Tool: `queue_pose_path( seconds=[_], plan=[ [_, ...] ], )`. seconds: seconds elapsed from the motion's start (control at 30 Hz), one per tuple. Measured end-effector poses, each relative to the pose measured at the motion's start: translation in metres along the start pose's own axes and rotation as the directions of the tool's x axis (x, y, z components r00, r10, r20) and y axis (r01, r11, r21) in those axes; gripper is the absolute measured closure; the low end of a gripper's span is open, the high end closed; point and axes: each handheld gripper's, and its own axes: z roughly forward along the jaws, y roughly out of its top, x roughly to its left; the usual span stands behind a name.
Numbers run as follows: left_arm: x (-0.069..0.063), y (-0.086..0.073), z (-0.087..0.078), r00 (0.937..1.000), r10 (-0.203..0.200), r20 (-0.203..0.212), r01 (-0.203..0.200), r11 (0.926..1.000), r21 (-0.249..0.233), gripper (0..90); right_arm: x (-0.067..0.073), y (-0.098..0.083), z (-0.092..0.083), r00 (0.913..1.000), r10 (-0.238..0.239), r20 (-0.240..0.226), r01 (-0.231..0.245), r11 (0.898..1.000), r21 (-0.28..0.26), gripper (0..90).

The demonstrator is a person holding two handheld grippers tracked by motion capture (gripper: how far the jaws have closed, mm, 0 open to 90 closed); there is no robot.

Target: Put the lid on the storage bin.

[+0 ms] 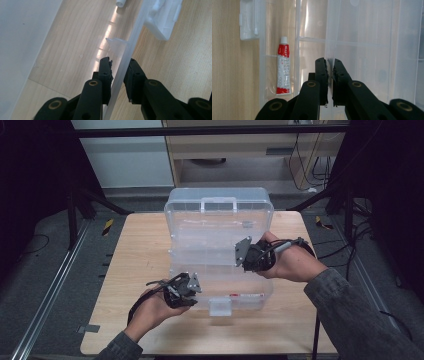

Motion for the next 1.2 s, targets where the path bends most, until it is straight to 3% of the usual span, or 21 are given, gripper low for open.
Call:
queue_pose_path(
  seconds=[0.43,0.47,0.5,1.17,1.2],
  plan=[
    [0.000,0.000,0.000,1.0000,0.002,-0.003,-0.002,1.0000,-0.001,75.7,0.005,-0.001,0.001,0.9999,-0.004,-0.009,0.004,1.000,-0.003,84.5],
    [-0.002,0.000,0.000,0.9997,-0.023,0.002,0.023,0.9997,-0.001,75.7,0.005,-0.001,0.001,0.9999,-0.003,-0.012,0.003,1.000,-0.002,84.5],
    [-0.001,0.000,0.000,1.0000,0.003,-0.004,-0.003,1.0000,-0.001,75.7,0.006,-0.001,0.001,0.9999,-0.004,-0.013,0.004,1.000,-0.001,84.5],
    [-0.001,0.000,0.000,1.0000,-0.002,-0.005,0.002,1.0000,-0.003,75.3,0.010,-0.001,0.002,0.9995,-0.006,-0.031,0.006,1.000,-0.002,84.3],
    [-0.006,-0.001,0.000,0.9976,-0.069,-0.001,0.069,0.9976,-0.005,75.3,0.011,-0.001,0.003,0.9993,-0.010,-0.036,0.010,1.000,-0.002,84.3]
  ],
)
